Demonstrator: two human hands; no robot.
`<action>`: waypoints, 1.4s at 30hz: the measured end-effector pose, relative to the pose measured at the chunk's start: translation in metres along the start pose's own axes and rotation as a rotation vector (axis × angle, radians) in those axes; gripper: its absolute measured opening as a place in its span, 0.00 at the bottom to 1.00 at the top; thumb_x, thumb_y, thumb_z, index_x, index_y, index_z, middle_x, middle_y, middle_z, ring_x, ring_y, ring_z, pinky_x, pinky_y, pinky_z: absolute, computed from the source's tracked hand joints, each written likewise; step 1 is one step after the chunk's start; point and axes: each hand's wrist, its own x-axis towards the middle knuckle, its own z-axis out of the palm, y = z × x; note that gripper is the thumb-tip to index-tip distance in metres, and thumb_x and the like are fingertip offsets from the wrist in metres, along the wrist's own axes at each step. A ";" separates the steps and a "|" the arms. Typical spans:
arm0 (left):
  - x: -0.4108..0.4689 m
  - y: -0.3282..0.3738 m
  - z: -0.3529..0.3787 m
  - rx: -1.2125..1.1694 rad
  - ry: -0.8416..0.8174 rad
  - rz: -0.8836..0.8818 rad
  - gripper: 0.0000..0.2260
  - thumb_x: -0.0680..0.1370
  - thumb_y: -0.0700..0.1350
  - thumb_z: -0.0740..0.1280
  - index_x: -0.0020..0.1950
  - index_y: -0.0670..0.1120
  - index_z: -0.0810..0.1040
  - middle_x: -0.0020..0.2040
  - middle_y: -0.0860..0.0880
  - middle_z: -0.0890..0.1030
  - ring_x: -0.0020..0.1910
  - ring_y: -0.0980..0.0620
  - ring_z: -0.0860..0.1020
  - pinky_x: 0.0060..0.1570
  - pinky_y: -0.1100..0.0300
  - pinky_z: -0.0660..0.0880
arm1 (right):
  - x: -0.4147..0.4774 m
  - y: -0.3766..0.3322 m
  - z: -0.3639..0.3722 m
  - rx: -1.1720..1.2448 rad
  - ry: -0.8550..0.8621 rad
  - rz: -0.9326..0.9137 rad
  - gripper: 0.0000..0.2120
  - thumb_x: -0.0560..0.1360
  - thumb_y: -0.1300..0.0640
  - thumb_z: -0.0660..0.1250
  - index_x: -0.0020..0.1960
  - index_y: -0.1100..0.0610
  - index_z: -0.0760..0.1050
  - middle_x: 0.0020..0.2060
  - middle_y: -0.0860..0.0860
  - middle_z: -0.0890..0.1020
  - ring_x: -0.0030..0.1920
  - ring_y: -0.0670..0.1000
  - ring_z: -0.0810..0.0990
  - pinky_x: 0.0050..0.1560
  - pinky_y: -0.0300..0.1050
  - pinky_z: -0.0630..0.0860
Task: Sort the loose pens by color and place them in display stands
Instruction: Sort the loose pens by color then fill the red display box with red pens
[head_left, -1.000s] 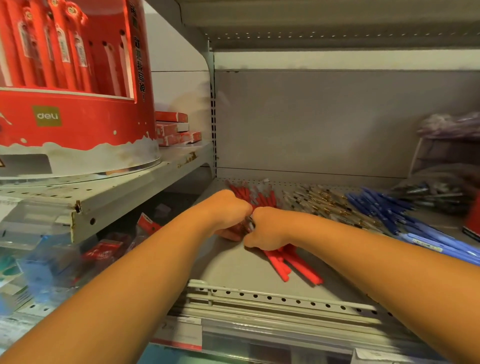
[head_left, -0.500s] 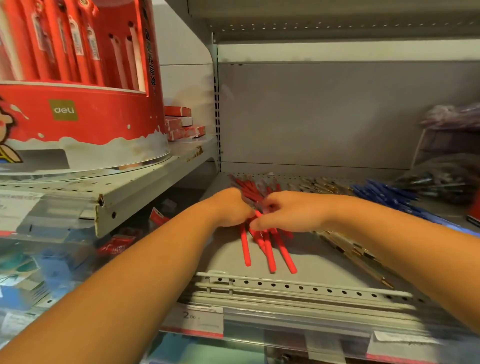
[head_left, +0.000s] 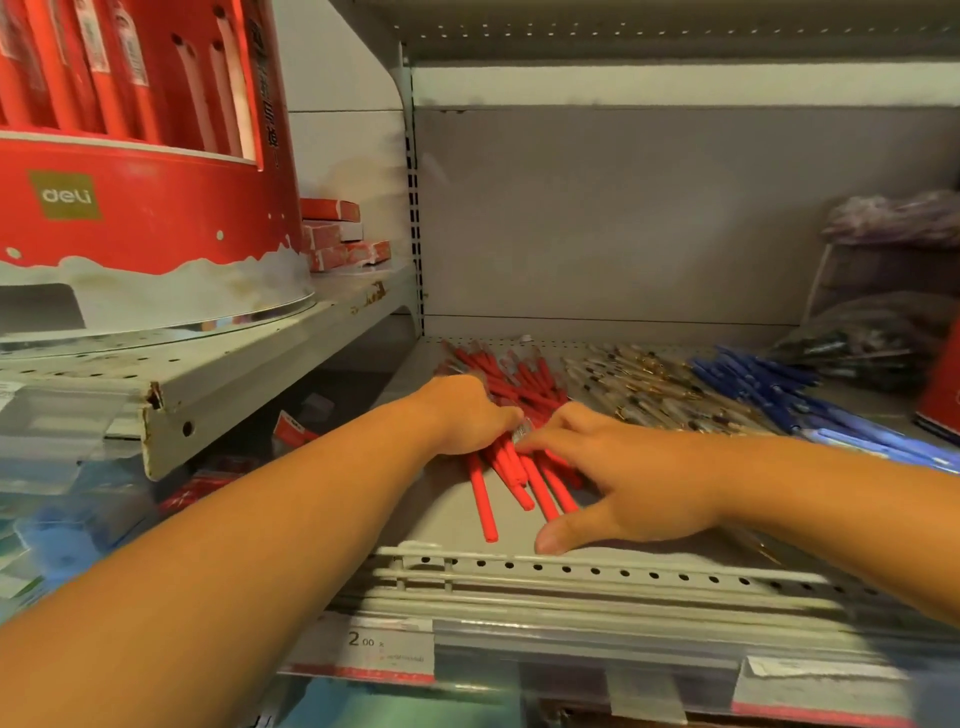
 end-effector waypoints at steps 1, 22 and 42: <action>0.001 0.001 -0.001 0.020 -0.004 -0.003 0.20 0.80 0.58 0.61 0.58 0.43 0.80 0.54 0.42 0.81 0.53 0.43 0.78 0.53 0.54 0.74 | 0.005 0.002 0.000 0.001 0.006 -0.010 0.42 0.65 0.24 0.63 0.73 0.38 0.52 0.58 0.43 0.64 0.54 0.43 0.71 0.55 0.41 0.73; 0.046 0.013 -0.028 -0.123 0.069 -0.381 0.12 0.82 0.45 0.58 0.39 0.45 0.71 0.38 0.47 0.74 0.34 0.50 0.74 0.41 0.57 0.78 | 0.147 0.089 -0.045 0.161 0.057 0.305 0.26 0.76 0.33 0.61 0.61 0.52 0.76 0.58 0.54 0.79 0.56 0.53 0.78 0.52 0.45 0.69; 0.068 -0.017 -0.026 -0.581 -0.004 -0.458 0.05 0.77 0.41 0.63 0.49 0.41 0.77 0.44 0.39 0.83 0.36 0.42 0.85 0.36 0.44 0.83 | 0.226 0.057 -0.047 0.157 -0.320 0.283 0.19 0.83 0.46 0.52 0.46 0.57 0.74 0.42 0.53 0.77 0.39 0.50 0.76 0.47 0.45 0.71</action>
